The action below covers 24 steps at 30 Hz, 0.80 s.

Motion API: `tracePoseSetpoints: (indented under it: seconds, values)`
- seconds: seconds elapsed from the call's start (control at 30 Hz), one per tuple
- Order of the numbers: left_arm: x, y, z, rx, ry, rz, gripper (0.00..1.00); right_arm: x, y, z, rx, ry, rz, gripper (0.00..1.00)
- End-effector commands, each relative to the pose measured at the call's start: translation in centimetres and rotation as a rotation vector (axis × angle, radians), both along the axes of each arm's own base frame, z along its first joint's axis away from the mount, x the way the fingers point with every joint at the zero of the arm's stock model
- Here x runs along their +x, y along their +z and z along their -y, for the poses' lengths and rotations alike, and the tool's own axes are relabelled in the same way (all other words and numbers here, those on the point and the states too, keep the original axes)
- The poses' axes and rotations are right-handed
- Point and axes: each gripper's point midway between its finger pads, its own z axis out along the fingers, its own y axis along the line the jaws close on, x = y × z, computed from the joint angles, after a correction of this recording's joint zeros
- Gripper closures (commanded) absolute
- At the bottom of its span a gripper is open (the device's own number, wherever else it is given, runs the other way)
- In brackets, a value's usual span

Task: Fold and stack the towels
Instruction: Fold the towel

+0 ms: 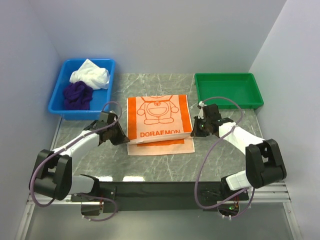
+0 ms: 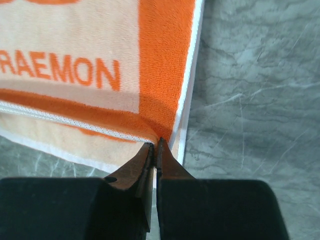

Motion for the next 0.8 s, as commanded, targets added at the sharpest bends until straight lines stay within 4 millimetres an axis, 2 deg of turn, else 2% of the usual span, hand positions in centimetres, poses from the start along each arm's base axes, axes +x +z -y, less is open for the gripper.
tracePoseSetpoints:
  seconds: [0.0, 0.2, 0.3, 0.47, 0.77]
  values:
    - [0.0, -2.2, -1.7, 0.089, 0.067, -0.022, 0.99, 1.4, -1.0, 2.5, -0.083, -0.102, 0.008, 1.00]
    - [-0.3, -4.1, -1.8, 0.119, 0.084, -0.066, 0.99, 1.0, -1.9, 2.3, -0.085, -0.098, -0.039, 1.00]
    - [-0.4, -4.6, -2.8, 0.171, 0.115, -0.089, 0.99, 0.9, -2.2, 2.3, -0.084, -0.099, -0.049, 1.00]
    - [0.8, -4.1, -3.1, 0.203, 0.128, -0.083, 0.99, 1.1, -2.0, 2.2, -0.085, -0.092, -0.043, 1.00]
    - [2.8, -1.8, -3.1, 0.231, 0.113, -0.045, 0.99, 2.0, 1.0, 2.0, -0.054, -0.105, 0.071, 1.00]
